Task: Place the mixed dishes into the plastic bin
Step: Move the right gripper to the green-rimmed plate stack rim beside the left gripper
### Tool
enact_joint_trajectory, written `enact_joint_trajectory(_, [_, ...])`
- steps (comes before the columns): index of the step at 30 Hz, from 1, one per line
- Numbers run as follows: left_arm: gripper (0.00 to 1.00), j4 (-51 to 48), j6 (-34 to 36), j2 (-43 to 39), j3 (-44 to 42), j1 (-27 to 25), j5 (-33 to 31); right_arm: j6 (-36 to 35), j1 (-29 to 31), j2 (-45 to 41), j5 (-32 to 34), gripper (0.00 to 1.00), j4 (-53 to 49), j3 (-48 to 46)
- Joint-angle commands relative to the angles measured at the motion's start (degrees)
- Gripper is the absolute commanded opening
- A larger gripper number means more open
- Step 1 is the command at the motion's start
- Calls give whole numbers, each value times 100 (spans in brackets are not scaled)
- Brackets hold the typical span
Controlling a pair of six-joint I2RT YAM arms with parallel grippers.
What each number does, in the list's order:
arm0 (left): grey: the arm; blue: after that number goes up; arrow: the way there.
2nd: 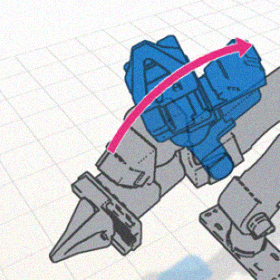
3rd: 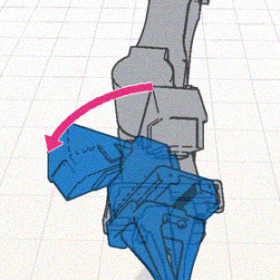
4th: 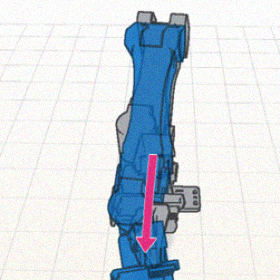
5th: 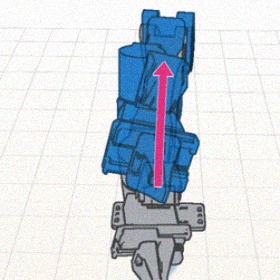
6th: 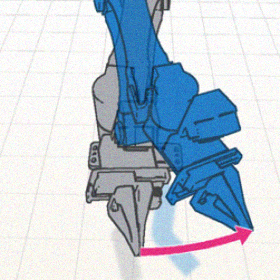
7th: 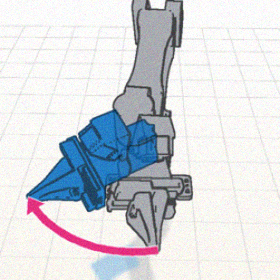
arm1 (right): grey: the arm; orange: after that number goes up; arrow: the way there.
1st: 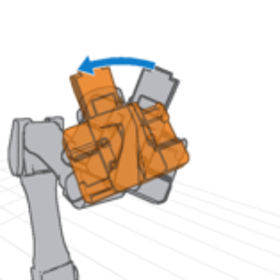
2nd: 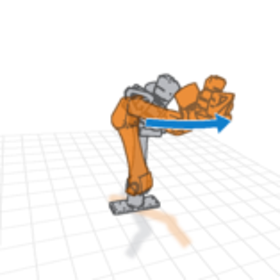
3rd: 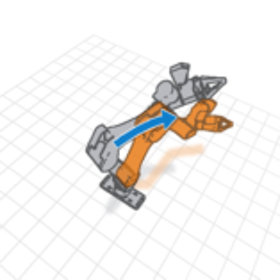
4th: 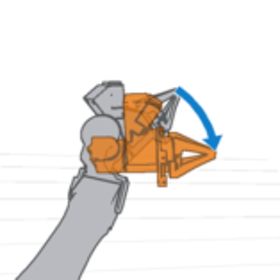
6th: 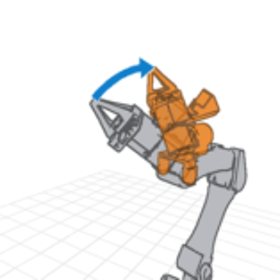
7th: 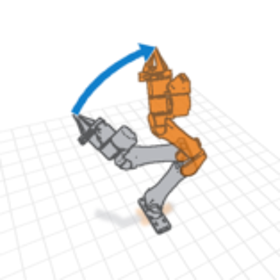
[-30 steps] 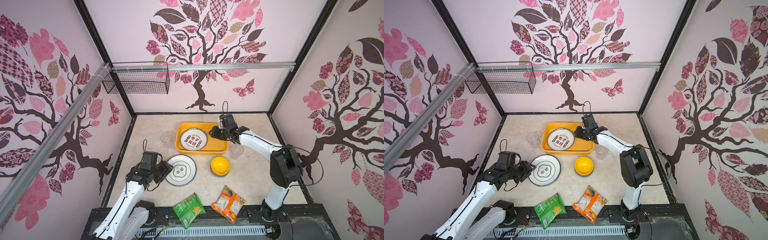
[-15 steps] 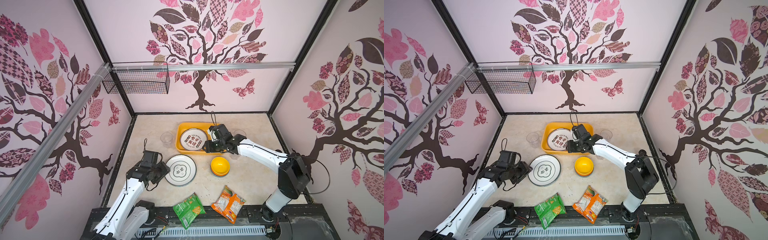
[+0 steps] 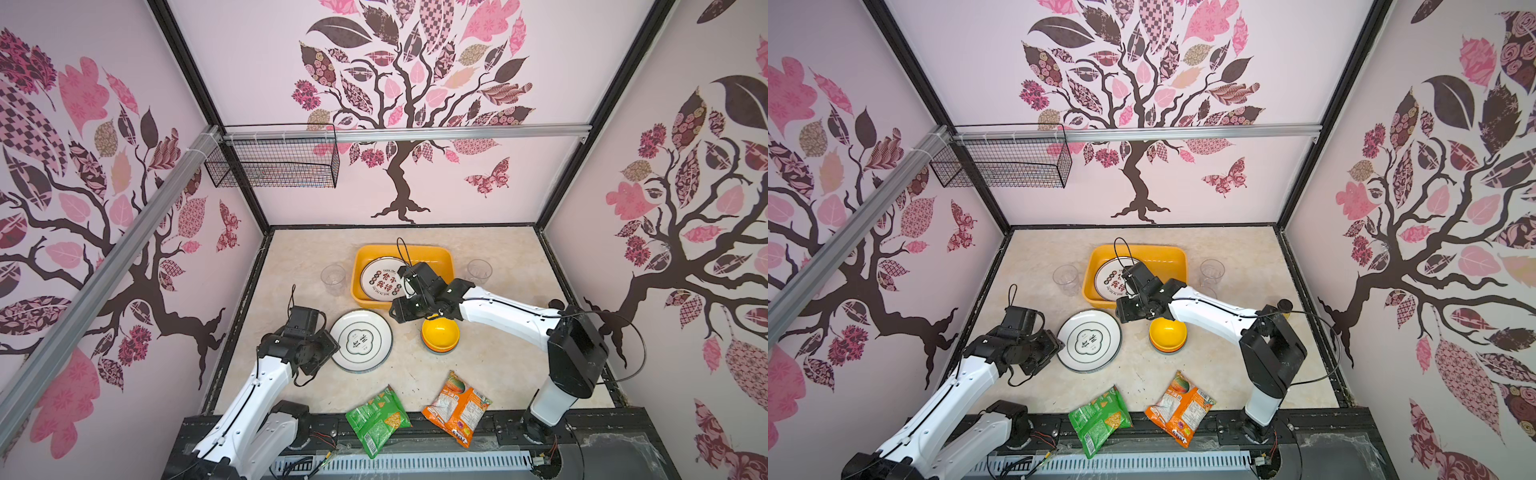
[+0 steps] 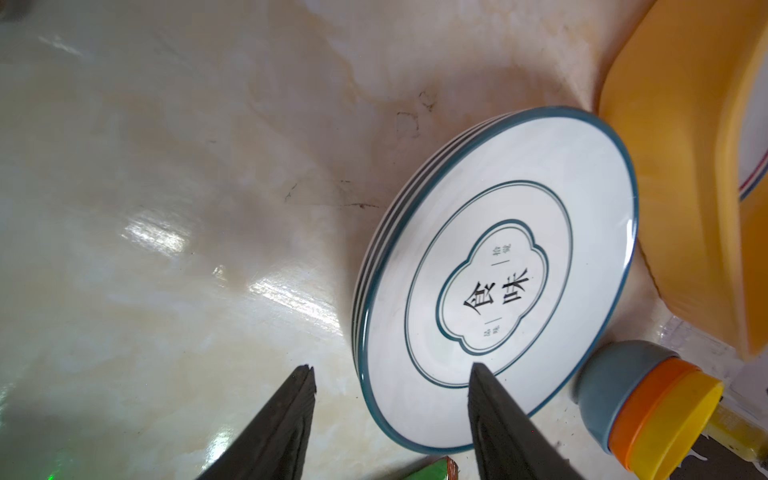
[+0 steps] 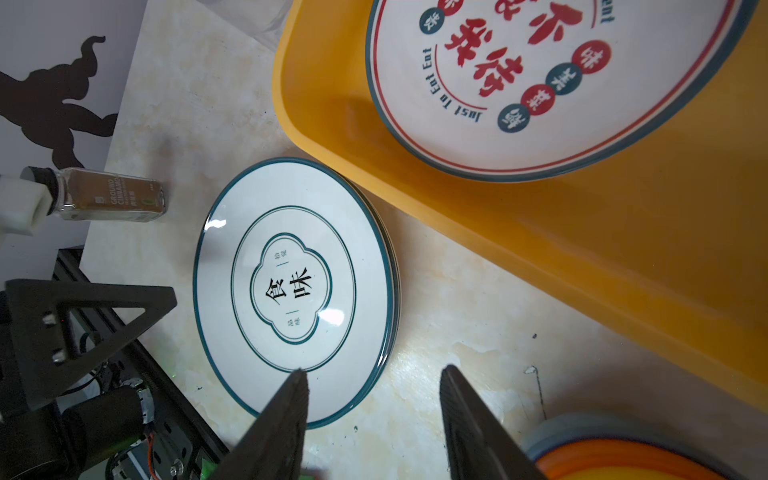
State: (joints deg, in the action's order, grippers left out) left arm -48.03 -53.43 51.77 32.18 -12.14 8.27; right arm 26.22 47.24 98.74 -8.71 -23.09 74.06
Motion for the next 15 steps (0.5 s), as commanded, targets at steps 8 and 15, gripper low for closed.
enact_joint_trajectory(8, [62,507,-136,238,-347,23,137,-171,229,805,244,56,-242,585])
enact_joint_trajectory(15, [58,828,-148,428,-466,27,293,-161,285,1234,194,55,-257,874])
